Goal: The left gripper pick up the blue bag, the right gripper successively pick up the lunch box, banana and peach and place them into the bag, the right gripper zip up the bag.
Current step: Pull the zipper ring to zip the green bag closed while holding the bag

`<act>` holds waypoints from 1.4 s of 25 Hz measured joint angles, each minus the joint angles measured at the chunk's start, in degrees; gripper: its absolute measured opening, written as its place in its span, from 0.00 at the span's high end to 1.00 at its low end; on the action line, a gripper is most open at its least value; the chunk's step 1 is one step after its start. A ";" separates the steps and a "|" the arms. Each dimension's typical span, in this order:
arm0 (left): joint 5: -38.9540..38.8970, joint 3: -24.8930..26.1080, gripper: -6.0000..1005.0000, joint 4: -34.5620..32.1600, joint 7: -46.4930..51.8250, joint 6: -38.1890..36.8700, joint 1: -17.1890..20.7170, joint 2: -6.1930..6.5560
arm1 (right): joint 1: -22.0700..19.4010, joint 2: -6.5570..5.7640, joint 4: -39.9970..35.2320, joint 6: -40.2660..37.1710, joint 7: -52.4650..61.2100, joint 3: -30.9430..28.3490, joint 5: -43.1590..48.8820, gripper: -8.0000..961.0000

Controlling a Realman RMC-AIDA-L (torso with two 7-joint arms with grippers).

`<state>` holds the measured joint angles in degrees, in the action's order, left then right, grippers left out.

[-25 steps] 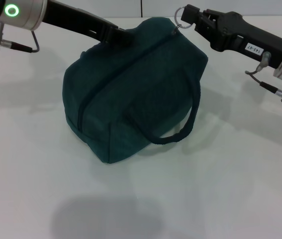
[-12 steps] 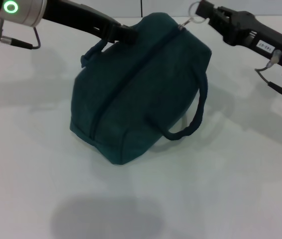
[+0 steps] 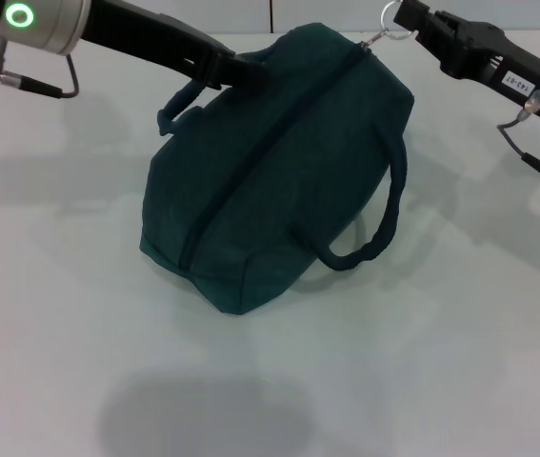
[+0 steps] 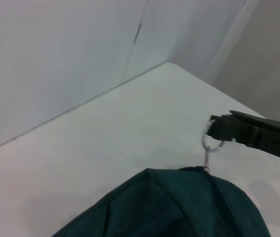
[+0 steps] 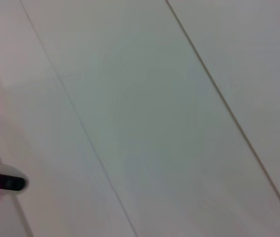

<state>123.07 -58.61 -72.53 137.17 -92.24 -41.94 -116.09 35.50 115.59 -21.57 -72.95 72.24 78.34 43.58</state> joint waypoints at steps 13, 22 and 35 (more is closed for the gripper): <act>-3.62 0.63 0.96 0.93 -1.07 -2.24 -0.12 0.52 | 1.06 0.10 0.12 9.59 2.83 1.19 0.44 0.98; -4.47 1.35 0.96 2.52 -2.06 -2.34 -0.61 0.63 | 3.86 0.19 3.46 13.57 3.00 2.26 0.54 0.98; -5.94 1.52 0.95 3.11 -2.68 -2.28 -0.57 0.76 | 4.67 0.51 3.89 15.92 2.30 4.81 0.61 0.97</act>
<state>117.13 -57.09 -69.42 134.49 -94.53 -42.51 -115.34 40.17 116.10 -17.67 -57.02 74.54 83.15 44.19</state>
